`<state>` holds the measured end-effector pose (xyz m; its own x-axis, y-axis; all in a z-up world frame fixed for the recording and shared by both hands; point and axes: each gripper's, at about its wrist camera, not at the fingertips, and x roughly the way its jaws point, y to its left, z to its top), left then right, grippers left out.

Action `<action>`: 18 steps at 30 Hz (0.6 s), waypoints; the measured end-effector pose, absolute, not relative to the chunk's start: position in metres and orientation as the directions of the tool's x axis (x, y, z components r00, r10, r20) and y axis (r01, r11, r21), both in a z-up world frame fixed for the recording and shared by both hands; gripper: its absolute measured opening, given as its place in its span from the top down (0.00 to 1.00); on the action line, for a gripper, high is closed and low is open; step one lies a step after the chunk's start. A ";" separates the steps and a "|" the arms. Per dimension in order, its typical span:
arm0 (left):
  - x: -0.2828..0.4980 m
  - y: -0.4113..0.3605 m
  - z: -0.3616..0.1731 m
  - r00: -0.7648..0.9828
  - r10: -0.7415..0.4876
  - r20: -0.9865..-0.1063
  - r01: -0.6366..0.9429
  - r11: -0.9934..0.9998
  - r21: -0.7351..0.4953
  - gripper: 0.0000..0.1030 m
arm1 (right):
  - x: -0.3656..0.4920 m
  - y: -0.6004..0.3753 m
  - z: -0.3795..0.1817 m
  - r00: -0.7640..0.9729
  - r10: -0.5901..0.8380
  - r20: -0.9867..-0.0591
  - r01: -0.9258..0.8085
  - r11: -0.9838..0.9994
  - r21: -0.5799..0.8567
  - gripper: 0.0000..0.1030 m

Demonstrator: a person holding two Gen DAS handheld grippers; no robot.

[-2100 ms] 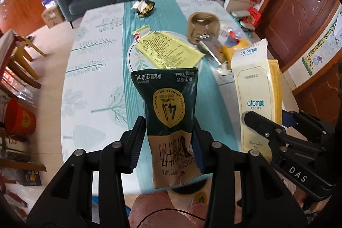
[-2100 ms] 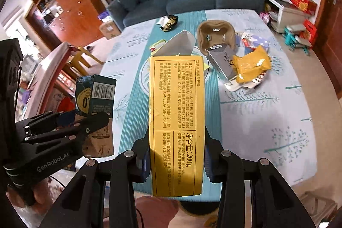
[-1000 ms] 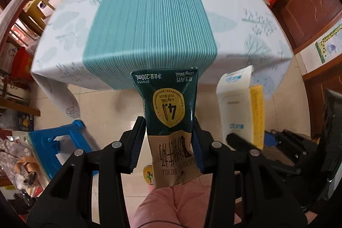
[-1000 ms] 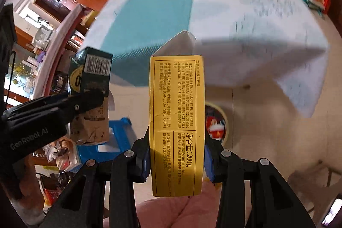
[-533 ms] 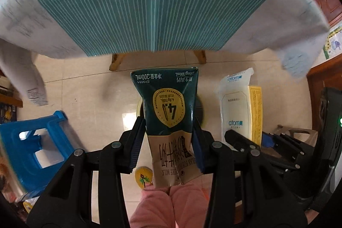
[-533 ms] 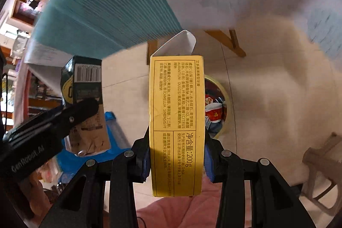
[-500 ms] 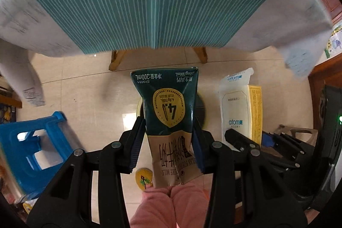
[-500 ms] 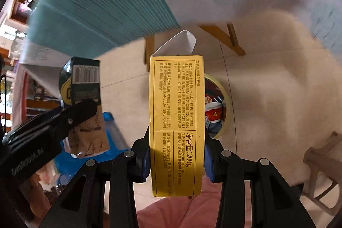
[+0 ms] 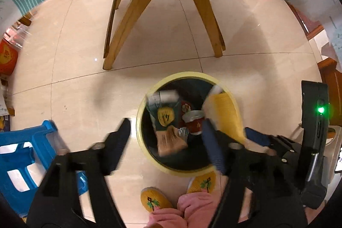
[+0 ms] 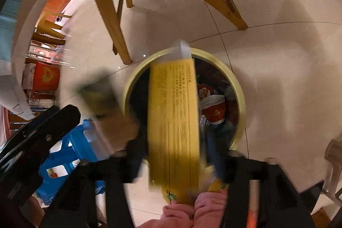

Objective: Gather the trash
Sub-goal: 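Lower both held items over the bin and open both grippers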

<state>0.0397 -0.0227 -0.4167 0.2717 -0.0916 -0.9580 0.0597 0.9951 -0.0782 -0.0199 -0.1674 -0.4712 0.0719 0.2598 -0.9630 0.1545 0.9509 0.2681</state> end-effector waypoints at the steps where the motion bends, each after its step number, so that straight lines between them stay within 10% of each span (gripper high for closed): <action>1: 0.040 -0.021 -0.420 0.275 -0.090 -0.957 0.059 0.995 -0.077 0.21 | -0.018 -0.168 -0.471 0.083 0.262 -0.961 0.153 0.950 0.272 0.17; 18: 0.015 0.006 -0.362 0.280 -0.073 -0.957 0.012 0.997 -0.072 0.21 | -0.020 -0.186 -0.410 0.112 0.273 -0.956 0.179 0.940 0.289 0.17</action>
